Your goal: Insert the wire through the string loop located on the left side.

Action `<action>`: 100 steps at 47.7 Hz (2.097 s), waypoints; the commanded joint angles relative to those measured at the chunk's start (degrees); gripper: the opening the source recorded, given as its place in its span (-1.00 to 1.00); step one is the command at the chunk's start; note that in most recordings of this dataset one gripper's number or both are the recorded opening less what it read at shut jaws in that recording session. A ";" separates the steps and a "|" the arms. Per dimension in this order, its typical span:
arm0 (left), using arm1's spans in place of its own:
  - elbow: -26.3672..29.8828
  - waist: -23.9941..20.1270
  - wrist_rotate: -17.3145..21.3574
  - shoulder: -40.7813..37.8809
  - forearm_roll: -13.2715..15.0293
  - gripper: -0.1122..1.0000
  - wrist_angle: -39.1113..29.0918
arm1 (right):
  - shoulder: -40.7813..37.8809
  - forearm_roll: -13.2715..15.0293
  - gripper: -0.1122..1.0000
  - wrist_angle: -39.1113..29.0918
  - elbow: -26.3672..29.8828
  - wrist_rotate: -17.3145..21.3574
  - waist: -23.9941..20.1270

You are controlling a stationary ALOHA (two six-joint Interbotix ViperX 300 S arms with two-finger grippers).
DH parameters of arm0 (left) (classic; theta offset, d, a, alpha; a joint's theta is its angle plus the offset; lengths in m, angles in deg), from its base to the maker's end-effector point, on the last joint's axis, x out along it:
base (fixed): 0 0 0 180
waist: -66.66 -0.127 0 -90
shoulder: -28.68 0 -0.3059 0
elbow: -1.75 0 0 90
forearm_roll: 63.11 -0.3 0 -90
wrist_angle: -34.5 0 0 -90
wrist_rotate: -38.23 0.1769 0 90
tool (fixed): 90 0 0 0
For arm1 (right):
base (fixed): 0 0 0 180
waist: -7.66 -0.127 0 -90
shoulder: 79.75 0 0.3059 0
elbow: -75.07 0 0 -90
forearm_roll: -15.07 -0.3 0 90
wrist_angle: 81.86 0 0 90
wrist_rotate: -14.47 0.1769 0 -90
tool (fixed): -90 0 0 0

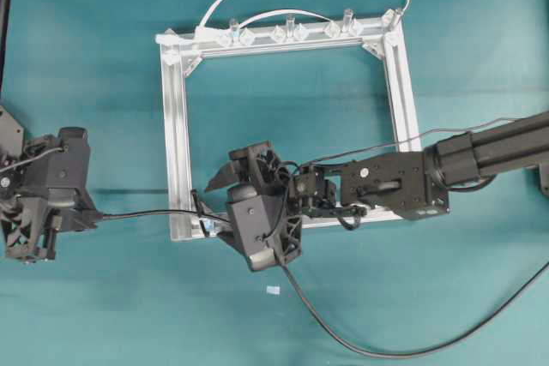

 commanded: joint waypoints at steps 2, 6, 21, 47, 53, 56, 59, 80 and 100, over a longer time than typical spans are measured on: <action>0.44 0.26 0.26 -0.09 -0.35 -0.43 0.53 | 1.14 0.09 0.92 0.53 0.53 0.00 -0.18; 0.35 0.26 0.26 0.00 -0.53 -0.05 0.44 | 1.14 0.09 0.92 0.44 0.53 -0.09 -0.18; 0.35 0.26 0.26 0.00 -0.62 0.61 0.53 | 1.14 0.09 0.92 0.18 0.53 -0.09 -0.18; 1.05 -4.22 0.44 4.92 -6.33 0.63 1.23 | 3.43 0.09 0.92 0.53 0.44 0.00 0.62; 0.70 -7.12 0.79 8.00 -6.59 0.63 1.23 | 4.92 0.09 0.92 0.62 -0.26 0.00 1.23; 0.53 -7.91 1.49 9.49 -6.50 0.63 1.23 | 5.98 0.09 0.92 0.79 -0.88 0.00 1.67; 0.44 -8.35 2.29 10.81 -6.59 0.63 0.97 | 6.94 0.09 0.92 1.23 -1.41 0.00 2.02; -1.05 -9.84 2.90 14.59 -6.59 0.63 1.14 | 10.37 -0.18 0.92 5.01 -4.04 0.62 3.60; -4.31 -14.59 2.90 22.94 -6.50 0.62 1.49 | 10.46 -0.18 0.92 8.26 -4.13 3.43 4.75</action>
